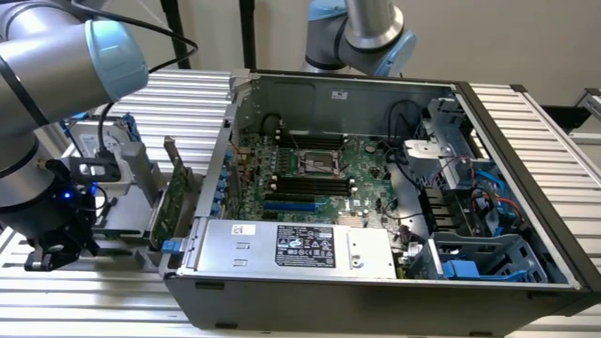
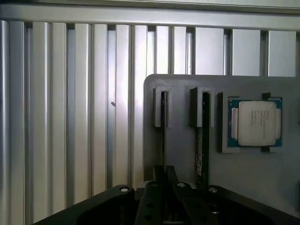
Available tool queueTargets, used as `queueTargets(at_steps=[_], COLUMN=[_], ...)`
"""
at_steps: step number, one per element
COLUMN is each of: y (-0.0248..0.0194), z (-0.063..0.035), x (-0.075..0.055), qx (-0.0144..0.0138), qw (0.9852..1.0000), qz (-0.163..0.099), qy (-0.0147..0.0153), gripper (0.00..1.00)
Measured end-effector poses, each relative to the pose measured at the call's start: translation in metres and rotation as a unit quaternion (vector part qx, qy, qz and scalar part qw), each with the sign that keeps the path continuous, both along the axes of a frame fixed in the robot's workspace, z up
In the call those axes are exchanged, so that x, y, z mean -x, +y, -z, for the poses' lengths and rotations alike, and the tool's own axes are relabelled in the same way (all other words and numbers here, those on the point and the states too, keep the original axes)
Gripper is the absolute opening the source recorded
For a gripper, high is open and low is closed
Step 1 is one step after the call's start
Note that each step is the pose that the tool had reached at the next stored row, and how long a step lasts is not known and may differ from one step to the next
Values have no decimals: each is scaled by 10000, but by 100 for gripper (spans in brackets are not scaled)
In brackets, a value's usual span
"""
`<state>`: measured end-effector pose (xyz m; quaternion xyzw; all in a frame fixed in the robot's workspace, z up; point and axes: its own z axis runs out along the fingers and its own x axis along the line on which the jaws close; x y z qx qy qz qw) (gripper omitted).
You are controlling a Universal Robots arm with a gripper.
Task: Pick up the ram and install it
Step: 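Pick up the ram and move it above insertion slot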
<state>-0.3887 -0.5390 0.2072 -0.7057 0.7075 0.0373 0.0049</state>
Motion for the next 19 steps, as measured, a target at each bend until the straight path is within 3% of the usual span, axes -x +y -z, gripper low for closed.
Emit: queueTargets(at_steps=[14,19], y=[0,0], z=[-623,-895], x=[-5,-83], qx=[0,0], qw=[10000,10000], qz=[0,0], qy=[0,0], gripper=[0,0])
